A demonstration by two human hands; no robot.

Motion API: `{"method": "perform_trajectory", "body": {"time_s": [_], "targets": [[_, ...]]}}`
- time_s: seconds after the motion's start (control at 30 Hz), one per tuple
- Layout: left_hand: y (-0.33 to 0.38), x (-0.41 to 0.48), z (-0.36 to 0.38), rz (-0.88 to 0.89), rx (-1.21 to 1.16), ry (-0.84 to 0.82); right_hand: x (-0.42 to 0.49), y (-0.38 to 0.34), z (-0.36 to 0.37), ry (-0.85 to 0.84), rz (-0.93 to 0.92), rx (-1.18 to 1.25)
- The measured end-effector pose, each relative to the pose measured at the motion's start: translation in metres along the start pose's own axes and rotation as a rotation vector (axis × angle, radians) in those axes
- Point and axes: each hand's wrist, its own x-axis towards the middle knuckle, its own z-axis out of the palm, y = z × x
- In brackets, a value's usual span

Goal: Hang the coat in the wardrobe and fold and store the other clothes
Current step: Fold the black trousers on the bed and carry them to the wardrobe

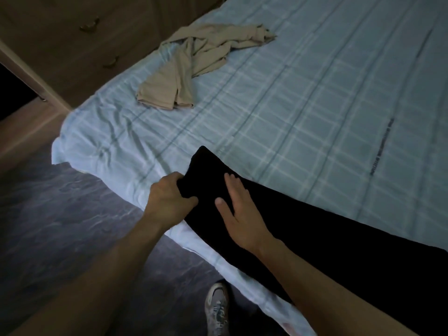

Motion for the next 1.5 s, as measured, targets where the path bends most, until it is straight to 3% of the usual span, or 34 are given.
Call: {"method": "perform_trajectory", "body": {"time_s": [0.13, 0.27, 0.43, 0.67, 1.03, 1.27, 1.4, 1.5], "targets": [[0.04, -0.04, 0.002, 0.133, -0.112, 0.053, -0.009, -0.025, -0.029, 0.086, -0.043, 0.071], [0.093, -0.083, 0.016, 0.243, -0.339, 0.072, -0.037, -0.045, -0.071, 0.112, -0.005, 0.355], [0.146, -0.128, 0.057, 0.379, -0.374, 0.067, -0.099, -0.048, -0.141, 0.197, 0.086, 0.683], [0.234, -0.207, 0.128, 0.607, -0.407, -0.149, -0.205, -0.008, -0.23, 0.414, 0.165, 0.82], [0.345, -0.319, 0.286, 0.916, -0.277, -0.525, -0.383, 0.1, -0.337, 0.852, 0.251, 0.766], [0.384, -0.372, 0.393, 1.054, -0.073, -0.612, -0.483, 0.186, -0.362, 1.097, 0.448, 0.463], [0.383, -0.383, 0.447, 1.096, 0.271, -0.767, -0.518, 0.234, -0.349, 1.053, 0.617, 0.198], [0.369, -0.375, 0.468, 1.066, 0.362, -0.788, -0.524, 0.256, -0.334, 0.952, 0.625, 0.134]]}}
